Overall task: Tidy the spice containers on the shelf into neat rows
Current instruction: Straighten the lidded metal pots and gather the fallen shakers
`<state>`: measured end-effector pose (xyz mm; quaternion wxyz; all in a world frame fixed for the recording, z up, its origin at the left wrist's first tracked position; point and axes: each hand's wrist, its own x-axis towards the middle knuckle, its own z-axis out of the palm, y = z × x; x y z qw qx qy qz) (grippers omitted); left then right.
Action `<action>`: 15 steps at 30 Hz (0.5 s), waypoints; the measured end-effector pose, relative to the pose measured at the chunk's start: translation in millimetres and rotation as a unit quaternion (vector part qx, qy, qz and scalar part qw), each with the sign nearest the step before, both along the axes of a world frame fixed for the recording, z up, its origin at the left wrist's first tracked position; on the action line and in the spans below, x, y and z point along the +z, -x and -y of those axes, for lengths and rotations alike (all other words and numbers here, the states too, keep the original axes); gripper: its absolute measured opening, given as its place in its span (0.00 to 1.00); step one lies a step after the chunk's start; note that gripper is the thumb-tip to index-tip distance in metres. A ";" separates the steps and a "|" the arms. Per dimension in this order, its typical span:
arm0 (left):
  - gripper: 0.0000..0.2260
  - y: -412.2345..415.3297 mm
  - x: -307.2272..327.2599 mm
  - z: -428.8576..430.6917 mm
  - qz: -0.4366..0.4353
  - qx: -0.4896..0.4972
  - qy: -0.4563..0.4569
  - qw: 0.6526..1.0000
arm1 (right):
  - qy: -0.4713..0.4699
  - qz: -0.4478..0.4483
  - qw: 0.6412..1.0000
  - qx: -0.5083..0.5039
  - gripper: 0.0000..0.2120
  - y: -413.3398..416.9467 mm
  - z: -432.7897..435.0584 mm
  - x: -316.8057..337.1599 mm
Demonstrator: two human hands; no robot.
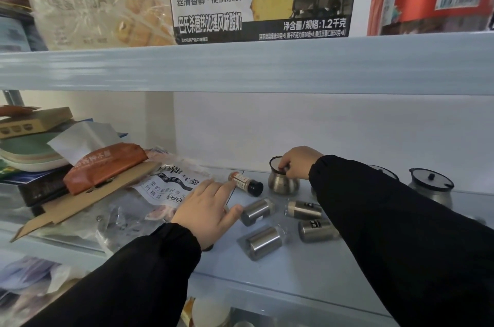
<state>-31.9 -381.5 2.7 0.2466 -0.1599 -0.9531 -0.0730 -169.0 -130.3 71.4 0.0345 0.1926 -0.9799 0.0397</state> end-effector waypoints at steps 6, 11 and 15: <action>0.30 -5.8 -1.5 -0.4 0.006 0.003 -0.001 1.000 | 0.036 -0.006 0.999 -0.012 0.15 -6.6 -2.5 -5.5; 0.30 -9.7 1.9 -1.2 0.007 -0.001 0.001 1.000 | 0.042 -0.014 0.999 -0.009 0.15 -12.8 -2.4 -10.9; 0.30 -11.2 7.0 -1.6 0.001 -0.005 -0.014 1.000 | 0.061 -0.013 0.998 -0.005 0.14 -17.0 -5.7 -11.3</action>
